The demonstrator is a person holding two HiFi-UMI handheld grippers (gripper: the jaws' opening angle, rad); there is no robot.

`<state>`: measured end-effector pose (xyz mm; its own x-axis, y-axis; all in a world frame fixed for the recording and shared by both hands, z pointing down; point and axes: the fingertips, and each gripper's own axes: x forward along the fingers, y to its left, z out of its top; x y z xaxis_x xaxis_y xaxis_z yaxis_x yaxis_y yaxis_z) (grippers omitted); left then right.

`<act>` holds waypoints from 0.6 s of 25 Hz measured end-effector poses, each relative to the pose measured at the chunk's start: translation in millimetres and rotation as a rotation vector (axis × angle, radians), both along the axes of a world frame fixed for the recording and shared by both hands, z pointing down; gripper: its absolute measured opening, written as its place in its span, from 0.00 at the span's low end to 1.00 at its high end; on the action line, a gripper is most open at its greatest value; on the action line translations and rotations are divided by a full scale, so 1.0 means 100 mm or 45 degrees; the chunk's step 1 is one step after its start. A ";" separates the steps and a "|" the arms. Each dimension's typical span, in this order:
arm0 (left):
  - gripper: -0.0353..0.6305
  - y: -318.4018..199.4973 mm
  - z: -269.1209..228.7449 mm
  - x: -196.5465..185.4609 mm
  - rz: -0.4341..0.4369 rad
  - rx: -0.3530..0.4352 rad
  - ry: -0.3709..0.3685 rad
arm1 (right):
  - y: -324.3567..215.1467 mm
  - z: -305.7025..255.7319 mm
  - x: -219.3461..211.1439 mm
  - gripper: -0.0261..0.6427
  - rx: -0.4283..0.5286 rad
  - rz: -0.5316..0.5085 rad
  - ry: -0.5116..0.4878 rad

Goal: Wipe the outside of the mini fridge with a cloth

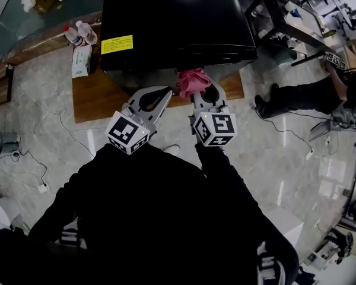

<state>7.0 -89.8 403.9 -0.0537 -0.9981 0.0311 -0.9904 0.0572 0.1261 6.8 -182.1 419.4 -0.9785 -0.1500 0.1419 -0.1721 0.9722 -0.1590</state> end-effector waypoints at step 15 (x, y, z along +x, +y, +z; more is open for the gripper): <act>0.06 -0.53 0.08 0.44 -0.081 0.019 0.007 | -1.52 0.20 0.73 0.18 0.051 0.230 0.032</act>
<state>51.2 -142.4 411.5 -0.1171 -0.9930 0.0168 -0.9841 0.1183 0.1327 80.2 -333.8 439.2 -0.9313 -0.3292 0.1562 -0.3480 0.9305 -0.1141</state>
